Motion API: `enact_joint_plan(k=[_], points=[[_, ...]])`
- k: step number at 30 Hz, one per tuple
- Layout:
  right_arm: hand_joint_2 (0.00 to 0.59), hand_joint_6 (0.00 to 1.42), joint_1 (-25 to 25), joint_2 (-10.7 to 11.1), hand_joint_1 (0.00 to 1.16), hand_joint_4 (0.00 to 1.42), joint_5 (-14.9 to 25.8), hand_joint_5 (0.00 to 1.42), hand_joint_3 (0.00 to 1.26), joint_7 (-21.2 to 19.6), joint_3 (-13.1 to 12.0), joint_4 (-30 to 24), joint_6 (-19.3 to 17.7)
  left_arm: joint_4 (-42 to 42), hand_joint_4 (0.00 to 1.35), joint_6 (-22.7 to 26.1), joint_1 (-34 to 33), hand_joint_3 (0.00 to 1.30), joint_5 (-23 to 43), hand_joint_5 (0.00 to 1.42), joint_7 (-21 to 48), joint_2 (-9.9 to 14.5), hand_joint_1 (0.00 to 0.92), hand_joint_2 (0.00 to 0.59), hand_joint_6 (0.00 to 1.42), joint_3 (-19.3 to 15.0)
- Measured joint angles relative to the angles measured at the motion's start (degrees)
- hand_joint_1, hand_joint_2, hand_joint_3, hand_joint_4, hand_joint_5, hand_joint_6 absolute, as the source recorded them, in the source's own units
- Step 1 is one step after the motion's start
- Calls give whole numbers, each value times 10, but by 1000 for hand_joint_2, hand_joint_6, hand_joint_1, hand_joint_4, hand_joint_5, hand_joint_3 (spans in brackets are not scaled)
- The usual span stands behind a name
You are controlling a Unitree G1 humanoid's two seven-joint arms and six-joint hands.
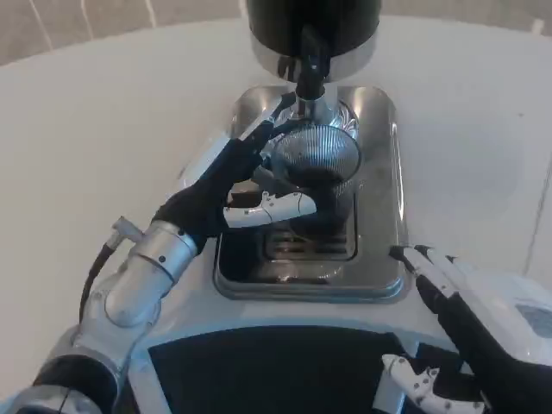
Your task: Grasp the cup under the faucet to collect the drink, then remove the cup.
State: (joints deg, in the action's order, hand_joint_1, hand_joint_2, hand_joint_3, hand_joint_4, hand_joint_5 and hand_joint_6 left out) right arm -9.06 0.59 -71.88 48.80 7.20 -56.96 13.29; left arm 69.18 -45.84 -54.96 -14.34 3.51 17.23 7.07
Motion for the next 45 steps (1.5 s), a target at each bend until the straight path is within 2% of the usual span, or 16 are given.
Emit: enact_joint_plan(k=[7, 17, 23, 38, 45], points=[[508, 0, 13, 0, 461, 0, 0, 0, 44, 0, 0, 10, 2, 1, 147, 0, -1, 75, -17, 513, -21, 2, 467, 66, 678, 10], [508, 0, 25, 0, 455, 0, -2, 0, 44, 0, -3, 23, 12, 5, 201, -2, -6, 86, -48, 622, -67, 8, 514, 70, 926, 32], [508, 0, 31, -1, 456, 0, -2, 0, 44, 0, -5, 25, 18, 9, 302, -3, -10, 215, -63, 723, -83, 9, 515, 70, 1116, 36], [498, 0, 39, -3, 481, 0, -3, 0, 53, 0, -8, 34, 31, 11, 602, 2, -5, 556, -64, 933, -119, 2, 534, 86, 1339, 29], [496, 0, 37, -3, 491, 0, -3, 0, 54, 0, -8, 34, 32, 10, 803, -3, 6, 760, -63, 1105, -152, -3, 566, 99, 1424, 25]])
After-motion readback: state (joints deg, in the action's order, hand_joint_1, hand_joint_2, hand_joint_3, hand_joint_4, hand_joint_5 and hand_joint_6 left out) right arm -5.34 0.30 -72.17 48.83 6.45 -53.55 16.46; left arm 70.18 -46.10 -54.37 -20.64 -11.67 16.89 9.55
